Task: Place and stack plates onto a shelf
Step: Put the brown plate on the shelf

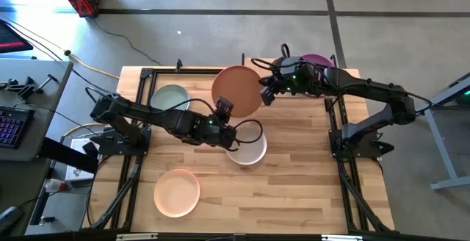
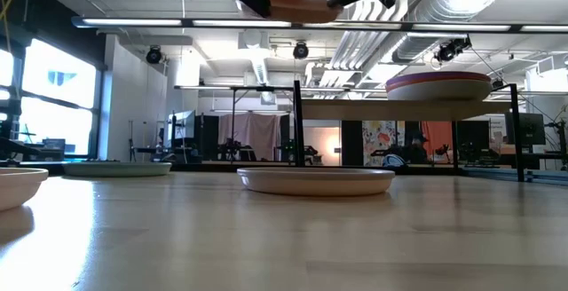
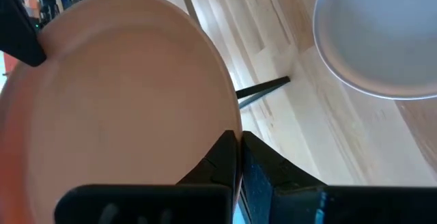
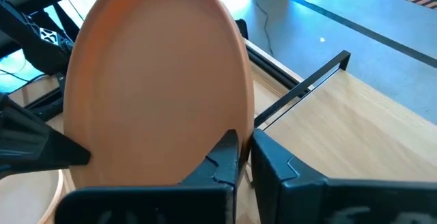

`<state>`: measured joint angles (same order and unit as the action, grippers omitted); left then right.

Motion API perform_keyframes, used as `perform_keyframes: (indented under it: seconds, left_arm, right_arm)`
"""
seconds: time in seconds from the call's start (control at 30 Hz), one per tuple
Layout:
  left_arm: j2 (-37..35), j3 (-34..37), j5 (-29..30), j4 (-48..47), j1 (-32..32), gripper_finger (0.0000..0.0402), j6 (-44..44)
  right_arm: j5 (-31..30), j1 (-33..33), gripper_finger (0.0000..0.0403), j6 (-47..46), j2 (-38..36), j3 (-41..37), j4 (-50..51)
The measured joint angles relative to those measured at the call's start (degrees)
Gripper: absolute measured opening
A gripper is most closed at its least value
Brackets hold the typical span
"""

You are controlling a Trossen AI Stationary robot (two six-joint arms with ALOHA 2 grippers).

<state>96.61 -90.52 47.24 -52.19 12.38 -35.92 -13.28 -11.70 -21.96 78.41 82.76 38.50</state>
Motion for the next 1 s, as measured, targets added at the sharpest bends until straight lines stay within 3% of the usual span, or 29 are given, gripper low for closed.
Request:
perform_keyframes:
  seconds: [0.4,0.63,0.83,1.0]
  left_arm:
    - [0.4,0.0,3.5,1.8,-0.1,0.0001,-1.0]
    - [0.4,0.0,3.2,3.1,-0.1,0.0003,-3.3]
    - [0.4,0.0,2.8,3.0,0.0,0.0017,-2.5]
    - [0.4,0.0,0.7,2.8,-0.6,0.0032,4.6]
  right_arm:
    - [0.3,0.1,0.0074,0.0,0.1,0.0,0.0]
    - [-0.5,0.1,0.0010,-0.3,0.1,0.0,-0.5]
    - [-0.1,0.1,0.0004,-0.8,0.1,0.0,-0.4]
    - [0.0,0.1,0.0002,-1.0,0.1,0.0,-0.2]
